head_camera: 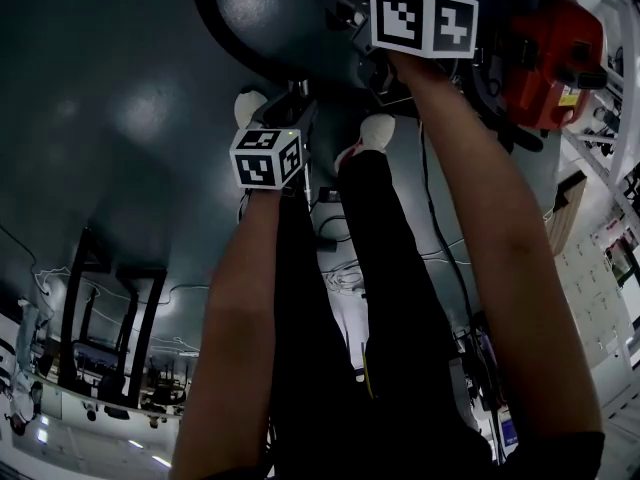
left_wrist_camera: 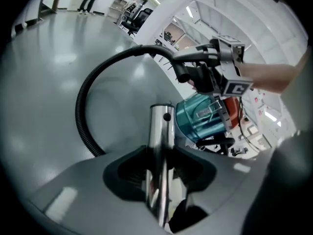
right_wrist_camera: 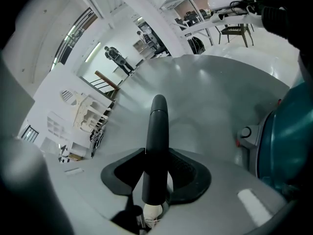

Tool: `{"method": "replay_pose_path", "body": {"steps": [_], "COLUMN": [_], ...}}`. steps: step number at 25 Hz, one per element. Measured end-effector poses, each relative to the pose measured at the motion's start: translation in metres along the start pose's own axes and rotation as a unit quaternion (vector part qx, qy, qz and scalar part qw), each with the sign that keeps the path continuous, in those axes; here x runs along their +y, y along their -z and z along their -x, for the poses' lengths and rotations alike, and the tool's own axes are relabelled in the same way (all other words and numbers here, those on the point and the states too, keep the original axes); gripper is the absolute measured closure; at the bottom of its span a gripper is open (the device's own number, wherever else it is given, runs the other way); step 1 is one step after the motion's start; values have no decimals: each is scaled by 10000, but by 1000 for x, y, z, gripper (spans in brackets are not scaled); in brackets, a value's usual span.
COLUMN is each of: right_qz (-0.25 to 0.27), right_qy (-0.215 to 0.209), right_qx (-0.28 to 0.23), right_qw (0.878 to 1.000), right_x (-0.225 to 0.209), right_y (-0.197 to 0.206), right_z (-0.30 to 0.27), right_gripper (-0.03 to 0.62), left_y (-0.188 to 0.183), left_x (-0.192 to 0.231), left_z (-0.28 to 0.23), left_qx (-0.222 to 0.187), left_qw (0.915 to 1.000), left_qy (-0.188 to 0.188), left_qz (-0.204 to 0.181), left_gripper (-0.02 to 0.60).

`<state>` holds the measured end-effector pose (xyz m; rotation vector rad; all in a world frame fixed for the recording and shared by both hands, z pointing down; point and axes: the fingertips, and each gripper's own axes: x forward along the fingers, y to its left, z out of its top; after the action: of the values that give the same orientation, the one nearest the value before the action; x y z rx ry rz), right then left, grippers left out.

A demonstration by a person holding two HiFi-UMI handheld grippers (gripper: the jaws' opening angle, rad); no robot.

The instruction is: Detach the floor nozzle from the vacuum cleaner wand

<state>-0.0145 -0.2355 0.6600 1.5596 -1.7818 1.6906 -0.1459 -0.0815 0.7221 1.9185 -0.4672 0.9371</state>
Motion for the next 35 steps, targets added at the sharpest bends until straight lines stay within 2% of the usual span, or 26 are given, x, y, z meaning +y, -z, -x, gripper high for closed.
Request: {"method": "replay_pose_path", "body": {"steps": [8, 16, 22, 35], "right_qz": [-312, -438, -549, -653], "right_qy": [123, 432, 725, 759], "right_qx": [265, 401, 314, 697], "right_qw": [9991, 9973, 9954, 9925], "right_x": [-22, -44, -47, -51], "right_y": [38, 83, 101, 139], "right_z": [2, -1, -8, -22], "right_gripper": [450, 448, 445, 428], "left_y": [-45, -61, -68, -74], "left_x": [25, 39, 52, 66], "left_z": [-6, -17, -20, -46], "left_qx": [-255, -219, -236, 205], "left_qw": [9995, 9992, 9981, 9973], "left_qy": [-182, -343, -497, -683], "left_qz": [50, 56, 269, 197], "left_gripper": [413, 414, 430, 431]}}
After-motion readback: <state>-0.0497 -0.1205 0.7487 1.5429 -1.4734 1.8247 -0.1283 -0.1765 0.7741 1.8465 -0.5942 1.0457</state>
